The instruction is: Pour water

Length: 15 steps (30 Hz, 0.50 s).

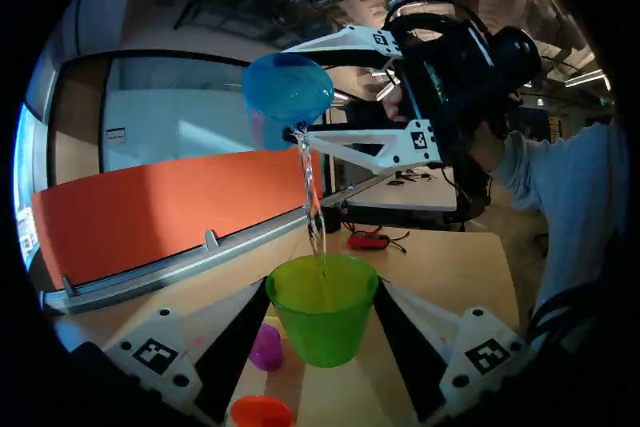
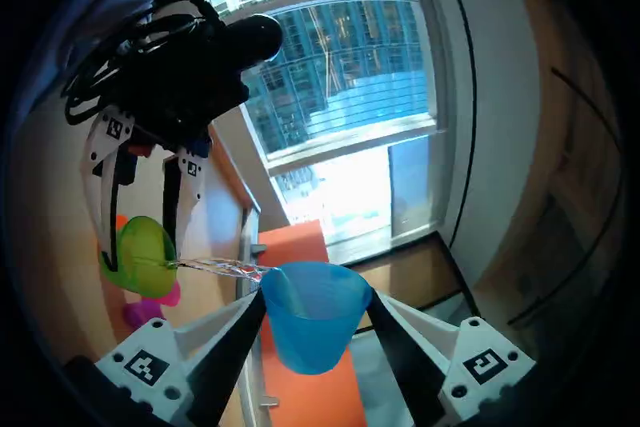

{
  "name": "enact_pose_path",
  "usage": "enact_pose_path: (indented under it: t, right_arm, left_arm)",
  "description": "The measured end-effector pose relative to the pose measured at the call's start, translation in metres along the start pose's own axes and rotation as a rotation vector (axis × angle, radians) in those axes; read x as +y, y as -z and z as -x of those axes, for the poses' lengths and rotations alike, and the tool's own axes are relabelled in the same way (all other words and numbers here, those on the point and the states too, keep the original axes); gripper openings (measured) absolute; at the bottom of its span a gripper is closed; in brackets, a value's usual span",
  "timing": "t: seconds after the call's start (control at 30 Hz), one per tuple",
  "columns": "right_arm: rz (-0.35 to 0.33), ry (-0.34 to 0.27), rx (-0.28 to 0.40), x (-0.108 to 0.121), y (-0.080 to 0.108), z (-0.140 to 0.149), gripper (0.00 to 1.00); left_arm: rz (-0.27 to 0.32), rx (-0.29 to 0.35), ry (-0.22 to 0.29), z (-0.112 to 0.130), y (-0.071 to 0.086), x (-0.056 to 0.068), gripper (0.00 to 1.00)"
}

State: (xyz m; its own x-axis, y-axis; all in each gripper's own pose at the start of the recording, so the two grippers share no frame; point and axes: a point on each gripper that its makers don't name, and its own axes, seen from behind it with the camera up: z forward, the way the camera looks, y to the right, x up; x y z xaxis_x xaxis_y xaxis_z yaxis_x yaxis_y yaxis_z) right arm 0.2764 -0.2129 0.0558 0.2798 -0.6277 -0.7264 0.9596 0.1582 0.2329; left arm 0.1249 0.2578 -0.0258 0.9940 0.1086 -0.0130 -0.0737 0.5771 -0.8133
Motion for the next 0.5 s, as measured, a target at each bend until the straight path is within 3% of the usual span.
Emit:
enact_pose_path:
  t: [0.5]
  right_arm:
    - [0.014, 0.102, -0.007, 0.013, -0.002, -0.005, 0.92]
  left_arm:
    - [-0.007, 0.011, -0.003, -0.005, 0.001, -0.001, 0.89]
